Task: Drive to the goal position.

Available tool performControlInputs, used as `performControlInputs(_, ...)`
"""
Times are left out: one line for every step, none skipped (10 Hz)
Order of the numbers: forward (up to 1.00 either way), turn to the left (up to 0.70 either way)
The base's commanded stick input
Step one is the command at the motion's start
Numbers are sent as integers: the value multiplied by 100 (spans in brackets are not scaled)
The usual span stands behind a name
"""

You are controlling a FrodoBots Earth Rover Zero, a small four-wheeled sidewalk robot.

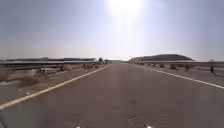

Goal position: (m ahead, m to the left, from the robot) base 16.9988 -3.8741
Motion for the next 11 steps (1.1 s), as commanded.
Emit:
performControlInputs(70, 0)
performControlInputs(70, 0)
performControlInputs(70, 0)
performControlInputs(70, 0)
performControlInputs(70, 0)
performControlInputs(70, 0)
performControlInputs(70, 0)
performControlInputs(70, 0)
performControlInputs(70, 0)
performControlInputs(70, 0)
performControlInputs(70, 0)
